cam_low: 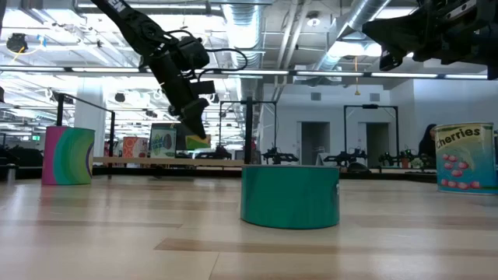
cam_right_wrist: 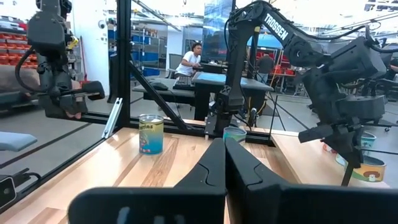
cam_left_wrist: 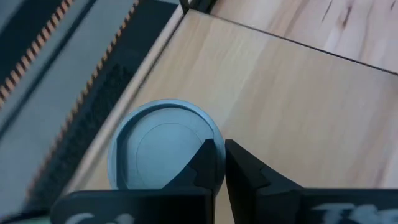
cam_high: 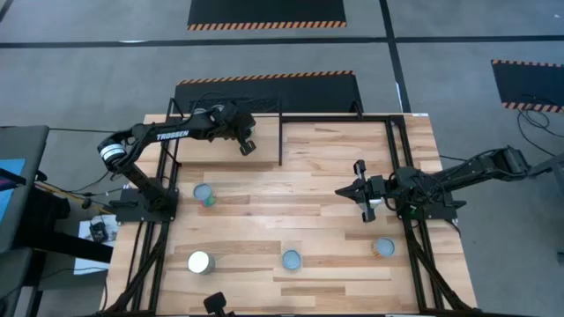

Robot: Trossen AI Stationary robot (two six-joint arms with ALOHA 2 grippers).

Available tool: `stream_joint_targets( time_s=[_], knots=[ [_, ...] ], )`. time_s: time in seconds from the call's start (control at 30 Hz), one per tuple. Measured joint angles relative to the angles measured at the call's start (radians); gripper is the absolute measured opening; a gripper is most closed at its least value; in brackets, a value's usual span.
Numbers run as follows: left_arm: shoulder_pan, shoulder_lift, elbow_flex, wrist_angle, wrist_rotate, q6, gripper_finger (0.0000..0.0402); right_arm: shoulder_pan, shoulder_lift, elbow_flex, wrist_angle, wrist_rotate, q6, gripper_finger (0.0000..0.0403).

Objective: Pick and place cans onto a shelf
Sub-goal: Put the canned mushroom on the shelf

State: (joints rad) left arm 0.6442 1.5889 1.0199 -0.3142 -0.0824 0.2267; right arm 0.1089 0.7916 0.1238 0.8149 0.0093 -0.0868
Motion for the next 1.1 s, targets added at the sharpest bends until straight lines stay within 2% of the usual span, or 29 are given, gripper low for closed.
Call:
stream_joint_targets(
  time_s=[0.2, 0.53, 0.9, 1.1],
  knots=[
    [0.048, 0.018, 0.057, -0.058, 0.001, 0.133, 0.0003, 0.000, 0.000, 0.000, -0.002, -0.001, 0.000, 0.0010],
    [0.076, 0.017, 0.084, -0.061, 0.058, 0.064, 0.0003, -0.007, 0.000, 0.000, -0.007, -0.002, 0.000, 0.0010],
    [0.046, 0.017, 0.084, -0.101, 0.012, -0.393, 0.0003, -0.007, 0.000, 0.000, -0.007, -0.002, 0.000, 0.0010],
    [-0.025, 0.017, 0.084, -0.110, -0.136, -0.521, 0.0003, -0.007, 0.000, 0.000, -0.007, -0.002, 0.001, 0.0011]
  ],
)
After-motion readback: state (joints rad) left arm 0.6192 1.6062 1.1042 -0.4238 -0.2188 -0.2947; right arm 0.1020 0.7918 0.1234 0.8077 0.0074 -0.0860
